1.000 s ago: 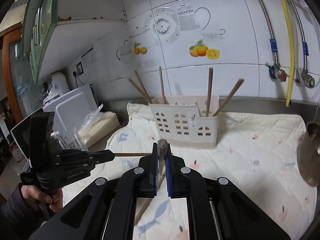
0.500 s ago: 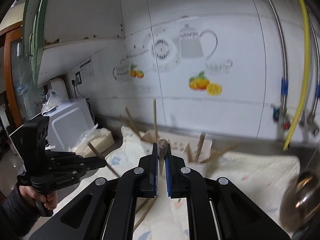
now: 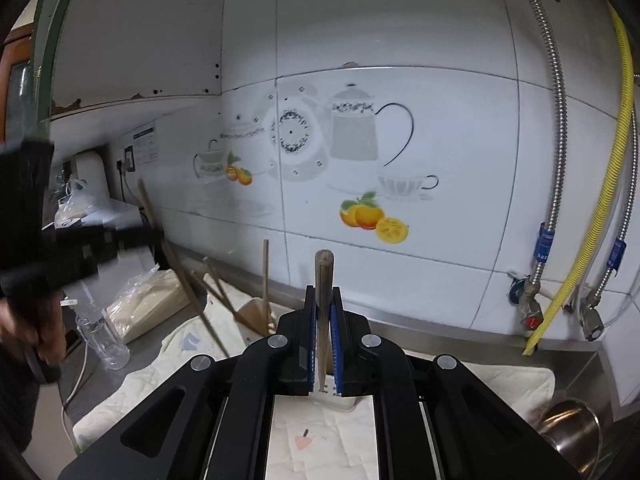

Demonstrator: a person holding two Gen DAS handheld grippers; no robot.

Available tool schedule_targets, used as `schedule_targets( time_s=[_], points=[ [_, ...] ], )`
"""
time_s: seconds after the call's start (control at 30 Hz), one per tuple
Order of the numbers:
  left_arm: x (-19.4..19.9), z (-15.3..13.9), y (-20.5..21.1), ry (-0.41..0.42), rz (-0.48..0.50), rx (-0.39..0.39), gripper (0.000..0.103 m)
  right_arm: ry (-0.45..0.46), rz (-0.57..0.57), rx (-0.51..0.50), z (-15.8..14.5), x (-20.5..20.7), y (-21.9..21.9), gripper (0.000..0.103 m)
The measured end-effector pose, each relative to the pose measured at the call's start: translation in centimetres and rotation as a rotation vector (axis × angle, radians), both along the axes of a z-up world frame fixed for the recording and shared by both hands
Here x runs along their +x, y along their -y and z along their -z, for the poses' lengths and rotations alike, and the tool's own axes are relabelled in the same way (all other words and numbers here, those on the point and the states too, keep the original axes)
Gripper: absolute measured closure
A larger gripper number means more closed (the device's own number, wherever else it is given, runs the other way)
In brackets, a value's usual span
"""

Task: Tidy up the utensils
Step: 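Raise the left gripper's chopstick over the holder while the right gripper raises its own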

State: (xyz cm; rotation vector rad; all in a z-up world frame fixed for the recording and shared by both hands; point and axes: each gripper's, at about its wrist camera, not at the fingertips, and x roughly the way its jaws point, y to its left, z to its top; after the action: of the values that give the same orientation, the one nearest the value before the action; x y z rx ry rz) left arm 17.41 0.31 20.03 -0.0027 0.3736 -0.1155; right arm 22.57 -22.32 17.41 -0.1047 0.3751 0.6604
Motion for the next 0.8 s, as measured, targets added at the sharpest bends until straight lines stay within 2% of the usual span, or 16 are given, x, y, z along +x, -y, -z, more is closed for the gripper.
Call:
schedule_targets(
  time_s=[0.1, 0.23, 0.37, 0.8],
  points=[
    [1.4, -1.5, -0.3, 0.035, -0.032, 0.01, 0.098, -0.006, 0.002, 0.021, -0.3, 0.8, 0.1, 0.097],
    [3.5, -1.7, -0.5, 0.041, -0.075, 0.025, 0.098, 0.01, 0.01, 0.035, -0.7, 1.7, -0.2, 0.097],
    [5.8, 0.0, -1.4, 0.008, -0.104, -0.001, 0.098, 0.024, 0.026, 0.02, -0.5, 2.7, -1.0, 0.097],
    [8.2, 5.2, -2.6, -0.121, -0.112, -0.024, 0.097, -0.078, 0.035, -0.045, 3.9, 6.2, -2.7, 0.097]
  ],
)
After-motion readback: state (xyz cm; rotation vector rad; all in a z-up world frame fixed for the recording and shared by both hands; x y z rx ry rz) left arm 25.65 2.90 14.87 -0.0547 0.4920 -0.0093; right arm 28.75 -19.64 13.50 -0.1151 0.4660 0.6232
